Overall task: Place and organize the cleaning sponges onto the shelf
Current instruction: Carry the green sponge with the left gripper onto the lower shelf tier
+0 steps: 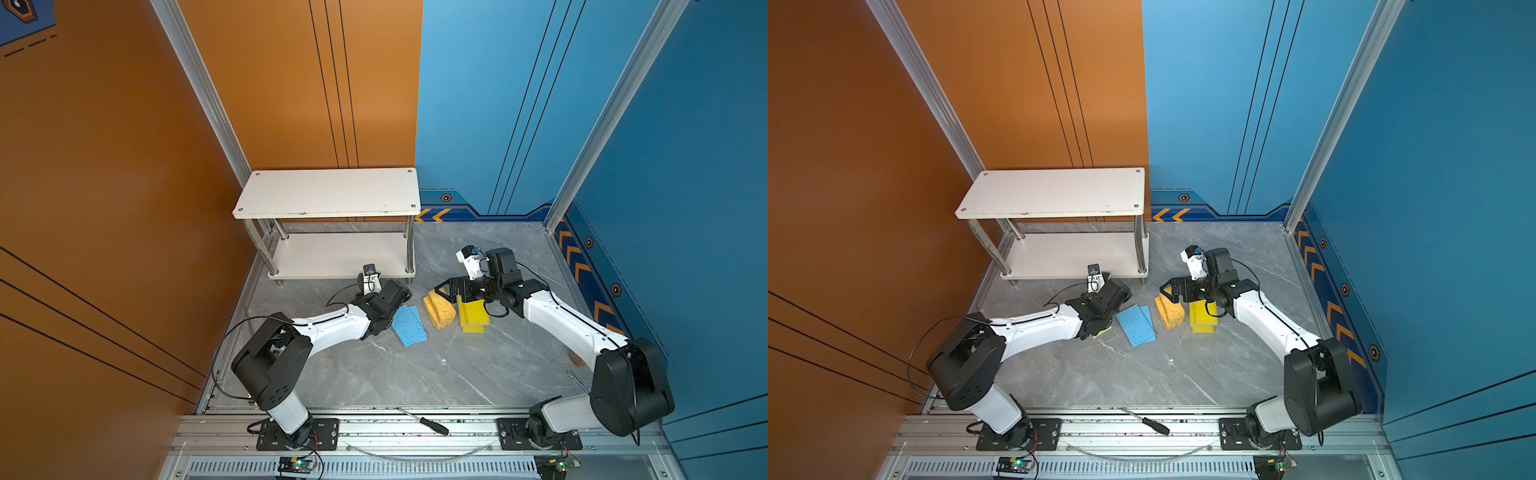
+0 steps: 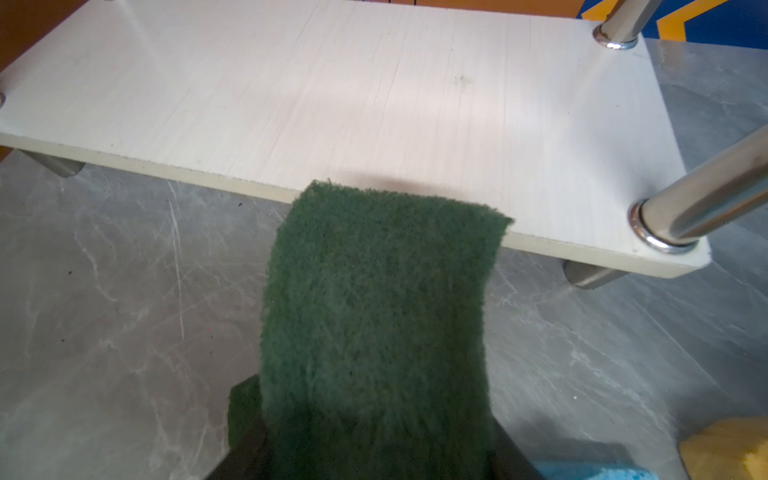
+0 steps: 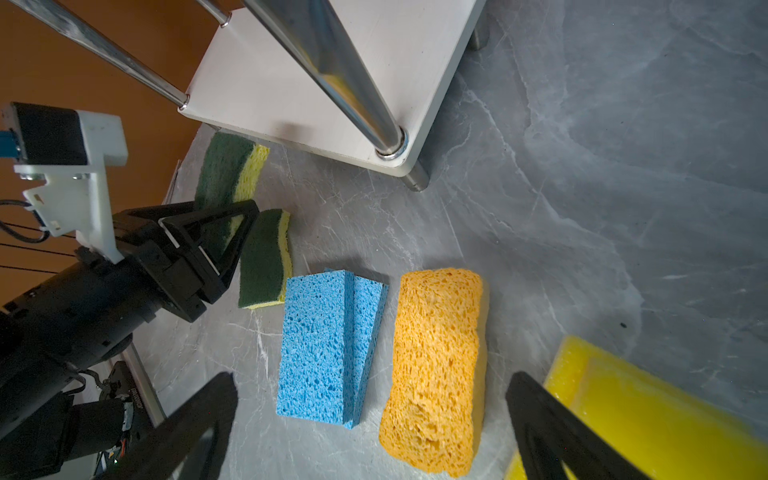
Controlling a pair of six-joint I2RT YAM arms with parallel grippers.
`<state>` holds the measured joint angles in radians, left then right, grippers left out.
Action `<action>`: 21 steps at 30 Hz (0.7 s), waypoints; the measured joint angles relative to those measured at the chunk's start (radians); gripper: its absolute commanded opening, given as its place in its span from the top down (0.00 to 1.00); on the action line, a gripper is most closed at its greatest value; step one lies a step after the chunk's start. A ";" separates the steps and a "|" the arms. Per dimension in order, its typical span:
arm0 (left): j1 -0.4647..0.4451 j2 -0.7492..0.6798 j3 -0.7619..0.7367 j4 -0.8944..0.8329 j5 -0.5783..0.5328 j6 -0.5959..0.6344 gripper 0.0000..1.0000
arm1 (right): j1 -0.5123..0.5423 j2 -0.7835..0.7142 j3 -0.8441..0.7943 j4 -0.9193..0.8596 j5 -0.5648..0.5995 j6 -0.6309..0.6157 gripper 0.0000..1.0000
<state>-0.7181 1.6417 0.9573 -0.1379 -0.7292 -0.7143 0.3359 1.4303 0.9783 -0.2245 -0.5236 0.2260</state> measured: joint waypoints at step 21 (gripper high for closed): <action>0.081 0.060 0.180 0.132 0.147 0.166 0.42 | 0.000 -0.046 -0.005 -0.001 0.005 0.000 0.00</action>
<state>-0.6373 1.7012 1.1370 -0.0063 -0.5819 -0.5484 0.3359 1.3842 0.9730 -0.2256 -0.5190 0.2256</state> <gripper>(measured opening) 0.574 0.999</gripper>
